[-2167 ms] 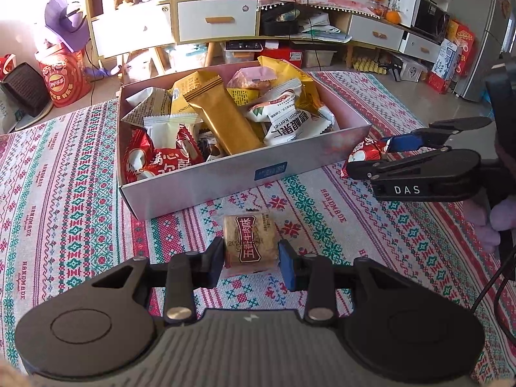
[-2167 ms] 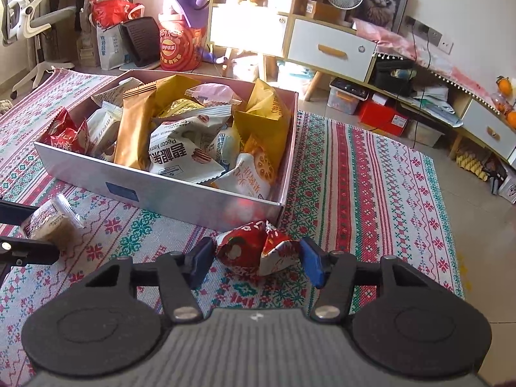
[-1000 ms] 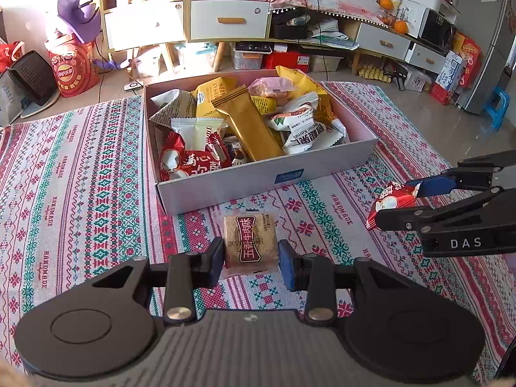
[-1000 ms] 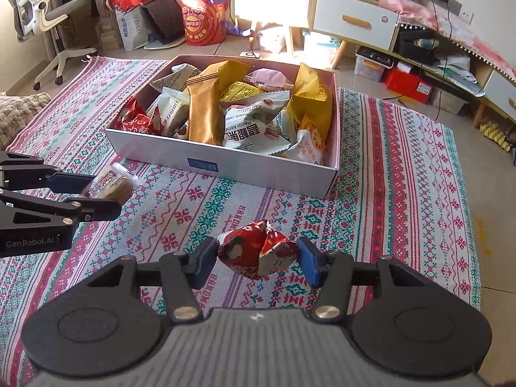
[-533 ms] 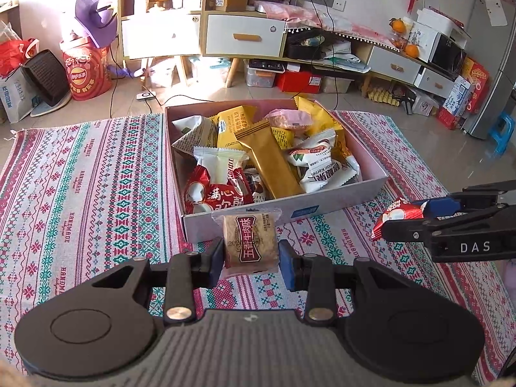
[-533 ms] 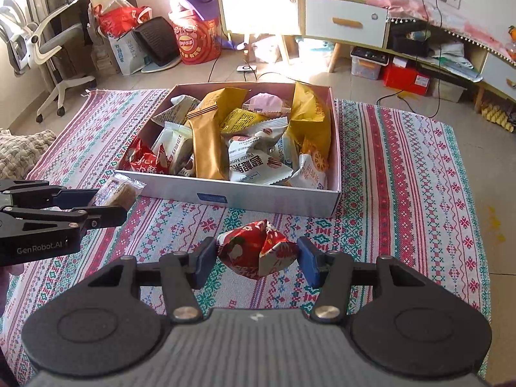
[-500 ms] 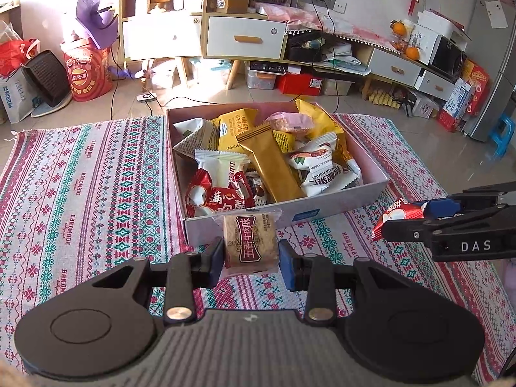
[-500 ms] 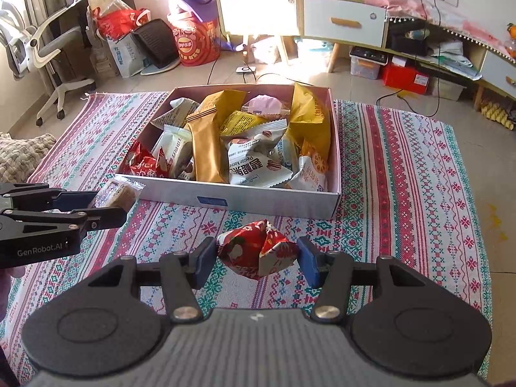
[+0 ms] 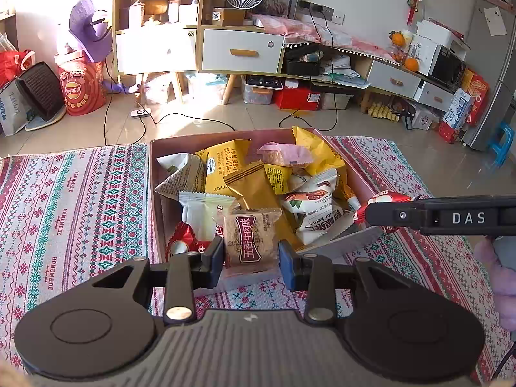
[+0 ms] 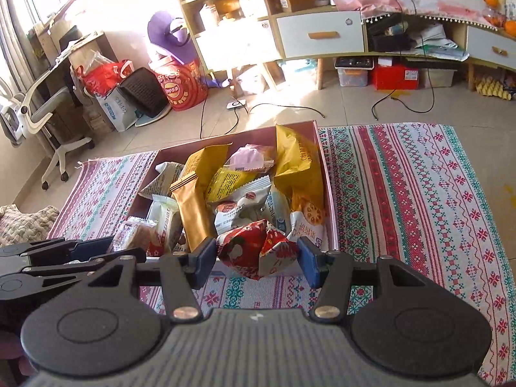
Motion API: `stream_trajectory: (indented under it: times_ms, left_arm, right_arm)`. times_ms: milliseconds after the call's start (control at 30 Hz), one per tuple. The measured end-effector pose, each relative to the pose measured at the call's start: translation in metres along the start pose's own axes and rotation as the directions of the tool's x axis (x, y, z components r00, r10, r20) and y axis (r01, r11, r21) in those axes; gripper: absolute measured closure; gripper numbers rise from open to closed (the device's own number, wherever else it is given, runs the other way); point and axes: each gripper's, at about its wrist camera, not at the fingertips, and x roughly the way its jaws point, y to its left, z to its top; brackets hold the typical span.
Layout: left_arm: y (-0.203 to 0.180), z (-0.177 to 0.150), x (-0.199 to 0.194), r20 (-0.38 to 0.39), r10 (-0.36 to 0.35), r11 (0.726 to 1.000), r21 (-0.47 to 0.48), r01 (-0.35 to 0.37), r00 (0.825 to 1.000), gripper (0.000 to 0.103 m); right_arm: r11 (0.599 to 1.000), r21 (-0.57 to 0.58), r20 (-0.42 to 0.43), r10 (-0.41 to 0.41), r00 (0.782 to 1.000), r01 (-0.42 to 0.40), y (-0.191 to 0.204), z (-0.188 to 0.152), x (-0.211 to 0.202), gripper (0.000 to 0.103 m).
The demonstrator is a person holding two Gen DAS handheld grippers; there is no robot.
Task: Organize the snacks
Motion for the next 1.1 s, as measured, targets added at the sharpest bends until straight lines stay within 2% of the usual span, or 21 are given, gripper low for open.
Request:
stream_trajectory:
  times_ms: [233, 567, 667, 700, 767, 867, 933, 1100]
  left_arm:
    - [-0.003, 0.009, 0.025, -0.019, -0.022, 0.999, -0.028, 0.022, 1.000, 0.061]
    - [-0.010, 0.007, 0.042, -0.038, 0.020, 1.000, 0.013, -0.019, 0.999, 0.061]
    - [-0.009, 0.007, 0.042, -0.037, 0.020, 1.000, 0.009, -0.020, 0.999, 0.061]
    - [-0.009, 0.007, 0.042, -0.035, 0.019, 1.000, 0.009, -0.019, 0.999, 0.060]
    - [-0.009, 0.007, 0.040, -0.027, 0.024, 1.000, 0.010, -0.023, 0.999, 0.057]
    - [-0.009, 0.010, 0.037, -0.026, 0.019, 1.000, -0.001, -0.019, 0.999, 0.044]
    - [-0.010, 0.011, 0.034, -0.015, 0.020, 1.000, -0.007, -0.021, 1.000, 0.035]
    - [-0.010, 0.013, 0.024, 0.001, 0.020, 1.000, 0.000, -0.020, 1.000, 0.023]
  right_arm:
    - [0.999, 0.045, 0.028, -0.031, 0.999, 0.030, -0.010, 0.006, 0.016, 0.052]
    - [0.997, 0.028, 0.034, -0.076, 0.996, 0.075, -0.012, 0.003, 0.031, 0.051]
    - [0.997, 0.017, 0.035, -0.078, 0.996, 0.077, -0.013, 0.003, 0.030, 0.048]
    - [0.997, 0.017, 0.034, -0.069, 0.997, 0.069, -0.013, 0.003, 0.029, 0.044]
    - [0.998, 0.023, 0.037, -0.065, 0.997, 0.064, -0.013, 0.004, 0.027, 0.039]
    - [0.998, 0.018, 0.045, -0.059, 0.997, 0.058, -0.013, 0.006, 0.024, 0.037]
    - [0.998, 0.018, 0.056, -0.056, 0.997, 0.055, -0.013, 0.007, 0.021, 0.029]
    - [0.998, 0.000, 0.076, -0.058, 0.995, 0.058, -0.012, 0.008, 0.013, 0.022]
